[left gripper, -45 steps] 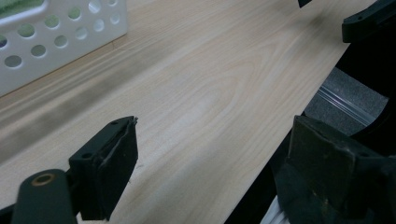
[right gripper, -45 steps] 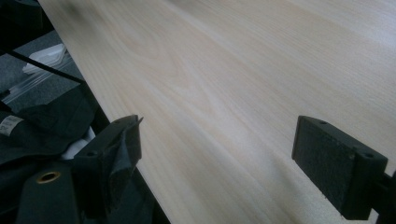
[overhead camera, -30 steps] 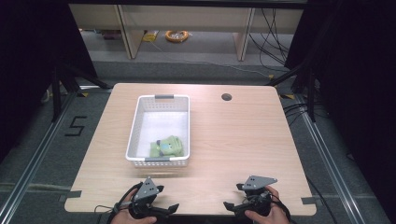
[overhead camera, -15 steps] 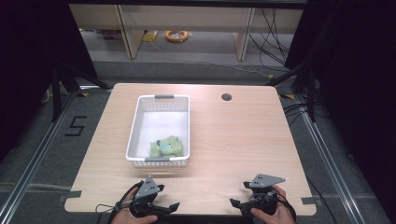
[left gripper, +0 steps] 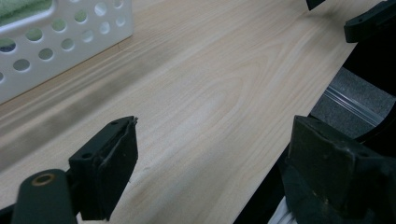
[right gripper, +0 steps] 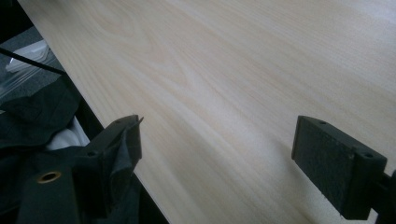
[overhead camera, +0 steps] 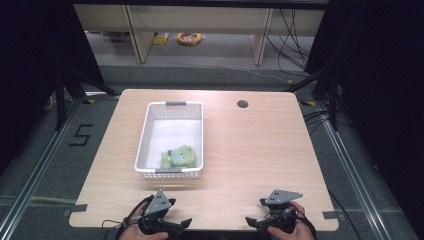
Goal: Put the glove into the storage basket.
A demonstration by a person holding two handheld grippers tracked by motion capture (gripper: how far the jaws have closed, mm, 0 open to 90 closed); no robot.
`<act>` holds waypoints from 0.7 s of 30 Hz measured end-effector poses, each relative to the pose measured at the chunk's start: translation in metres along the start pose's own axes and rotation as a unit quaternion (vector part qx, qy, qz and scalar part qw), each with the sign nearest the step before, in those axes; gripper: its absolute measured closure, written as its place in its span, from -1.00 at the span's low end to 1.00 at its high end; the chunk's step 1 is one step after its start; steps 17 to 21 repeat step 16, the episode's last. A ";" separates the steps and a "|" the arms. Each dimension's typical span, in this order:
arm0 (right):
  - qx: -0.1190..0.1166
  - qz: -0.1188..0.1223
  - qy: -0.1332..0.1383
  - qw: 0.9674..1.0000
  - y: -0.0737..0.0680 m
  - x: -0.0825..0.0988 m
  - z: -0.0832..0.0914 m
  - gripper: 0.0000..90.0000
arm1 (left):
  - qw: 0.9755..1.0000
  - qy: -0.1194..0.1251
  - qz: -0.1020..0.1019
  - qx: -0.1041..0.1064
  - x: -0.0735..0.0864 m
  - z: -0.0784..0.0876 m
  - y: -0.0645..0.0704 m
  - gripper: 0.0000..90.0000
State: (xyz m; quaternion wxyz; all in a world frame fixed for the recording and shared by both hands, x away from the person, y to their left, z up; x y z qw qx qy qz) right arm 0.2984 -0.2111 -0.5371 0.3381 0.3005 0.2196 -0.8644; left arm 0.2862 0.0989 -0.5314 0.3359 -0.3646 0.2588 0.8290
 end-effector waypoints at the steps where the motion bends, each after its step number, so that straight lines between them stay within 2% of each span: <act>1: -0.001 -0.003 -0.003 1.000 0.000 0.001 0.000 -0.62 | 1.000 0.004 -0.009 -0.003 0.000 0.000 -0.001 -0.66; 2: 0.001 0.001 -0.005 1.000 0.000 0.001 0.000 -0.62 | 1.000 0.010 -0.010 -0.009 0.000 -0.001 -0.002 -0.66; 7: 0.003 0.004 -0.002 1.000 0.001 0.002 0.000 -0.62 | 1.000 0.003 -0.012 -0.008 0.000 -0.001 -0.002 -0.66; 8: 0.003 0.003 0.000 1.000 0.001 0.002 0.000 -0.62 | 1.000 0.007 -0.006 -0.004 0.000 -0.002 -0.001 -0.66; 11: 0.004 0.004 0.000 1.000 0.002 0.002 0.000 -0.62 | 1.000 0.007 -0.006 -0.004 -0.001 -0.002 -0.001 -0.66; 14: 0.001 -0.006 -0.005 1.000 0.001 0.002 0.001 -0.62 | 1.000 0.009 -0.006 -0.007 -0.001 -0.002 -0.001 -0.66; 16: 0.003 0.000 0.002 1.000 0.002 0.001 0.001 -0.62 | 1.000 -0.001 -0.018 -0.007 0.000 0.000 -0.003 -0.66; 21: 0.003 0.000 0.002 1.000 0.002 0.001 0.001 -0.62 | 1.000 -0.001 -0.018 -0.007 0.000 0.000 -0.003 -0.66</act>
Point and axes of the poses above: each handheld gripper's, and its own axes: z roughly backward along the jaws, x roughly out of its underside, y roughly to its right, the point moved 5 cm from there along -z, roughly forward along the jaws, and after that the axes turned 1 degree about -z, right-handed, at the moved point
